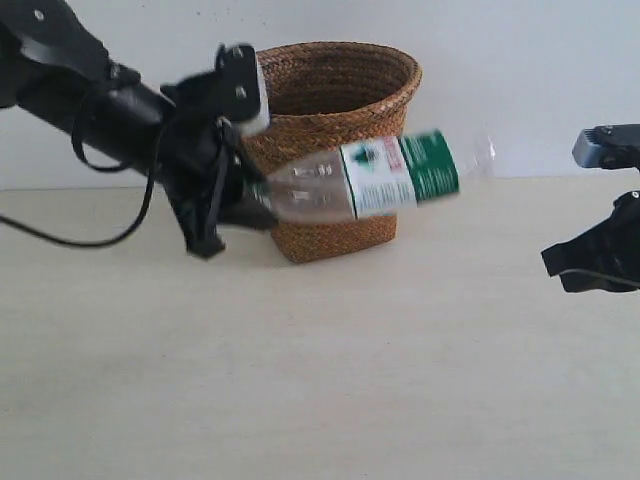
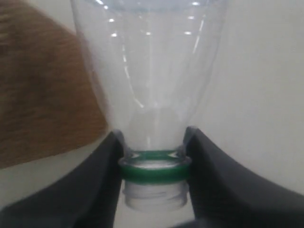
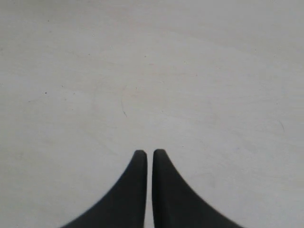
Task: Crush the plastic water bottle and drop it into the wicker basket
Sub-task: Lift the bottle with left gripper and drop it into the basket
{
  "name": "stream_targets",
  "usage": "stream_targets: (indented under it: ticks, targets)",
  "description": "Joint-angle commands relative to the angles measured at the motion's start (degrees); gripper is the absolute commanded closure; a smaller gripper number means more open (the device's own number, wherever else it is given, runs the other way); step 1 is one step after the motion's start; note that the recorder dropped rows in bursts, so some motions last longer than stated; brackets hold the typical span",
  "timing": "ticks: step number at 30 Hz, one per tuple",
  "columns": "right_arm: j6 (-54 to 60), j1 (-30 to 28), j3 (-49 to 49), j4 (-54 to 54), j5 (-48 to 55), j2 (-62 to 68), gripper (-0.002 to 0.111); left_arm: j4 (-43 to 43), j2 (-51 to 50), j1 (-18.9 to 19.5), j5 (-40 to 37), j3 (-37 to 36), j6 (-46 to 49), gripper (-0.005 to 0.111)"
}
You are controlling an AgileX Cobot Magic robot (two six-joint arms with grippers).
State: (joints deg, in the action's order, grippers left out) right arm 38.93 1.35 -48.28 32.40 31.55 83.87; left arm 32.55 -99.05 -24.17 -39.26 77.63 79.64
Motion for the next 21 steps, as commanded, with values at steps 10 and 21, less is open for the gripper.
stream_targets:
  ticks: [10, 21]
  targets:
    - [2.72, -0.25, 0.25, 3.82, 0.38, -0.53, 0.108, 5.14, -10.52, 1.19, 30.55, 13.78, -6.22, 0.006]
    - [3.49, -0.25, 0.25, 5.29, -1.79, -0.53, 0.108, 2.4, -7.3, 1.28, 24.25, 13.95, -6.52, 0.046]
